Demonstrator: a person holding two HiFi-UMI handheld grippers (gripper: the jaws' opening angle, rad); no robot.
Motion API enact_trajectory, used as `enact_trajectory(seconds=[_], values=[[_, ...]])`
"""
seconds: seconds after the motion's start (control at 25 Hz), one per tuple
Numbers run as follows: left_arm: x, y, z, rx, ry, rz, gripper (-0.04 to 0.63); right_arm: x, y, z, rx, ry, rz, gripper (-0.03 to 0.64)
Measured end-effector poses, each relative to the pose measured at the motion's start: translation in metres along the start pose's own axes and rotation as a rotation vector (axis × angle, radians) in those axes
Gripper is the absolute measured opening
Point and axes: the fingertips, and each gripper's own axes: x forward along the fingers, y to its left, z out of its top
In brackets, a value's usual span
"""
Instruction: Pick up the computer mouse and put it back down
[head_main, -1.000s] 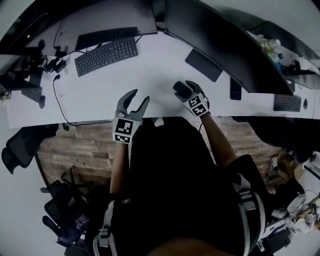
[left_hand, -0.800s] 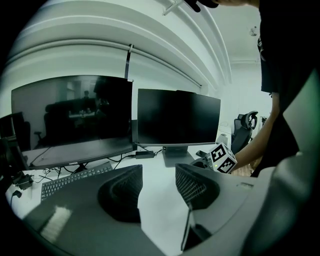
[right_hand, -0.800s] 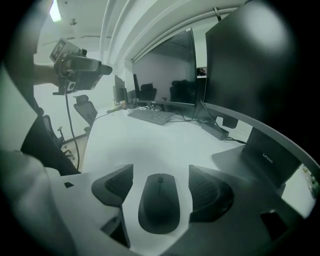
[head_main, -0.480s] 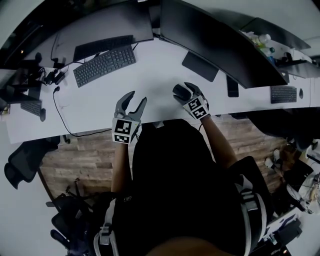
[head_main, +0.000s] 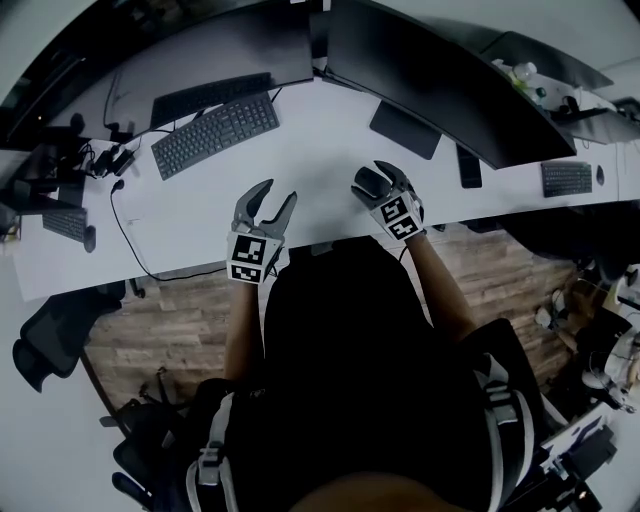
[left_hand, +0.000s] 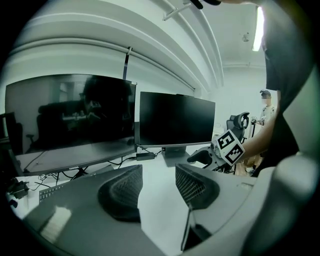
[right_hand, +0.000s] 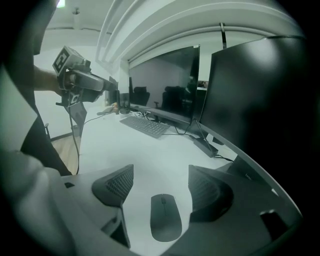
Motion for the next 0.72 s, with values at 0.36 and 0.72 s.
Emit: enact_trajectory(seconds=[0.36,0.72], values=[[-0.017,0.011,-0.018,0.011,0.005,-0.055,0.206,-0.010,0.020,0.034,0.004,-0.049,-0.080,0.344],[-0.040,0.023,-0.031,0.028,0.002,-0.097,0.206,-0.019,0.046,0.040,-0.008,-0.037,-0.137,0.344]])
